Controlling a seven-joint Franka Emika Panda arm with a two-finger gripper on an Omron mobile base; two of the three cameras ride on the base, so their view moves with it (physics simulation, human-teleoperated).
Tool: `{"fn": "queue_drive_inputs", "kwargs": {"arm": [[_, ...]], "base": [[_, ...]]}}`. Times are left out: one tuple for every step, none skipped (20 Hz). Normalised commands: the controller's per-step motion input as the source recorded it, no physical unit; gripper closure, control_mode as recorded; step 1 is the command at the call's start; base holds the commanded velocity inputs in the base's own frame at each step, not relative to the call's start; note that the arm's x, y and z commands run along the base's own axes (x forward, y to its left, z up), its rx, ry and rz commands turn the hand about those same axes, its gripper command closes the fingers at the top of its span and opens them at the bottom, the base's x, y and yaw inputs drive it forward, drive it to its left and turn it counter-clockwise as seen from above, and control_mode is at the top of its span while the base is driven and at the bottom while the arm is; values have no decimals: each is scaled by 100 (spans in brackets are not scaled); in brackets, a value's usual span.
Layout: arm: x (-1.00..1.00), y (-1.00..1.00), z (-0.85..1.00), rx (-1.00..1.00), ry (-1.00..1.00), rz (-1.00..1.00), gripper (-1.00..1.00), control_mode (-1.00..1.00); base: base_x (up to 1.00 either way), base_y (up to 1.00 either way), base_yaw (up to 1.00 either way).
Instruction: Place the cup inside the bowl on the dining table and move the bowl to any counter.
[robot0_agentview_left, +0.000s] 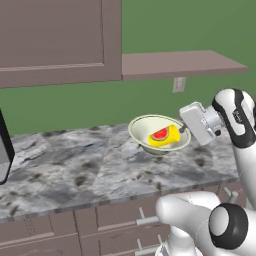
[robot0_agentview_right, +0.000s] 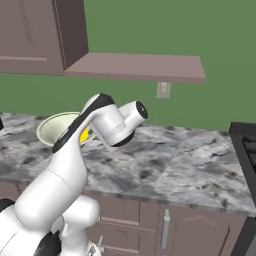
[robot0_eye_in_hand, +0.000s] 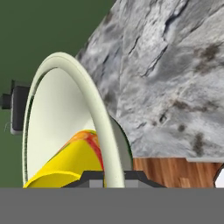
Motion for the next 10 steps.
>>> {"fn": "queue_drive_inputs", "kwargs": {"arm": [[0, 0, 0, 0, 0, 0, 100, 100], [0, 0, 0, 0, 0, 0, 100, 100], [0, 0, 0, 0, 0, 0, 100, 100], [0, 0, 0, 0, 0, 0, 100, -100], [0, 0, 0, 0, 0, 0, 100, -100], [0, 0, -1, 0, 0, 0, 100, -100], [0, 0, -19, 0, -1, 0, 100, -100], [0, 0, -25, 1, -2, 0, 100, -100], [0, 0, -28, 3, -2, -6, 100, -100], [4, 0, -29, 4, -1, -8, 100, -100]], "base": [[0, 0, 0], [0, 0, 0], [0, 0, 0], [0, 0, 0], [0, 0, 0], [0, 0, 0], [0, 0, 0], [0, 0, 0], [0, 0, 0], [0, 0, 0]]}}
